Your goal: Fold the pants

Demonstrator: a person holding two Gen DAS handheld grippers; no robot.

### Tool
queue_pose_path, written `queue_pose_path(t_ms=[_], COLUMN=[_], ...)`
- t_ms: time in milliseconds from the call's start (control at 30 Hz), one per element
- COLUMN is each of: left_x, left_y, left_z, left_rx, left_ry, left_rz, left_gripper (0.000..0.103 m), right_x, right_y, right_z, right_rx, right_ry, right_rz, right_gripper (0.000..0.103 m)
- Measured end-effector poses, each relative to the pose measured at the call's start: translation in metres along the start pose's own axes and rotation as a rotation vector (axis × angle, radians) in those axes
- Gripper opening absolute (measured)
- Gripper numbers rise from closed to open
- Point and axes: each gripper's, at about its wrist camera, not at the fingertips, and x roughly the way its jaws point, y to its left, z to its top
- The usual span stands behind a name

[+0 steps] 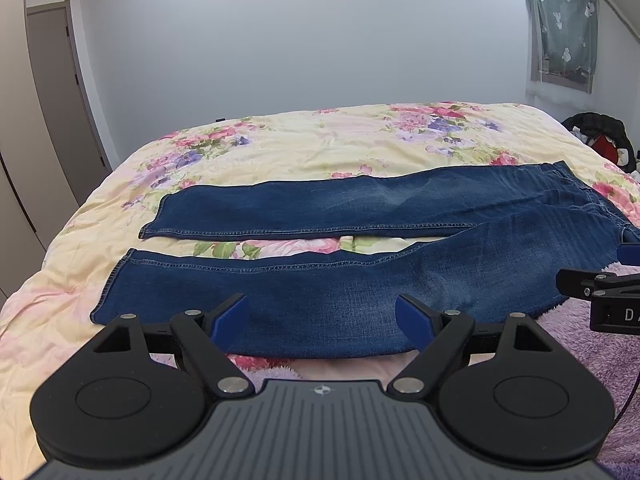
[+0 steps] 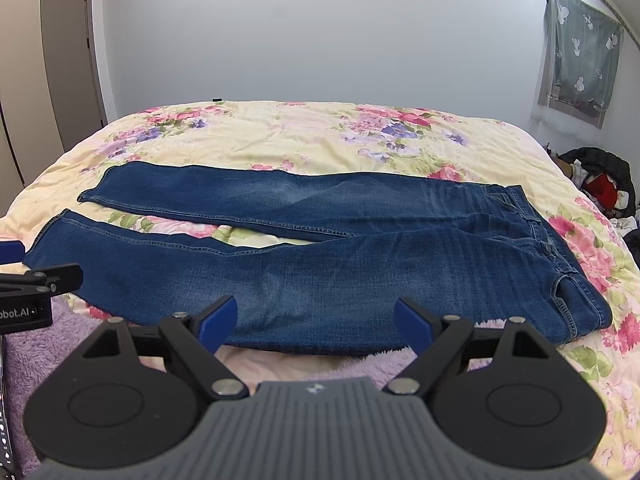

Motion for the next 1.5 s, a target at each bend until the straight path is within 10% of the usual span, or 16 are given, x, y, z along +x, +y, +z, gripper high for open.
queue_pose_path(t_ms=[667,867,1233,1500], left_x=[0.007,0.025,0.077,0.135], left_y=[0.023,0.089,0.176,0.193], left_z=[0.010,0.021,0.020,-0.032], left_rx=[0.035,0.060,0.282,0.616], left_ry=[0.013,0.045,0.120,0.272], left_rz=[-0.062,0.014,0.142,0.102], left_gripper=[0.085,0.070,0.067,0.067], right_x=[0.002,0.004,0.023,0.053], right_y=[-0.021,-0.080,-0.219,-0.319], right_z=[0.006,0.023,0.065,0.067], right_rx=[0.000,-0.035,-0.079,-0.121], right_ry=[0.011,0.016,0.130,0.203], right_rz=[0.092,0.029,-0.133,-0.229], right_gripper=[0.082,0.079,0.028,0.028])
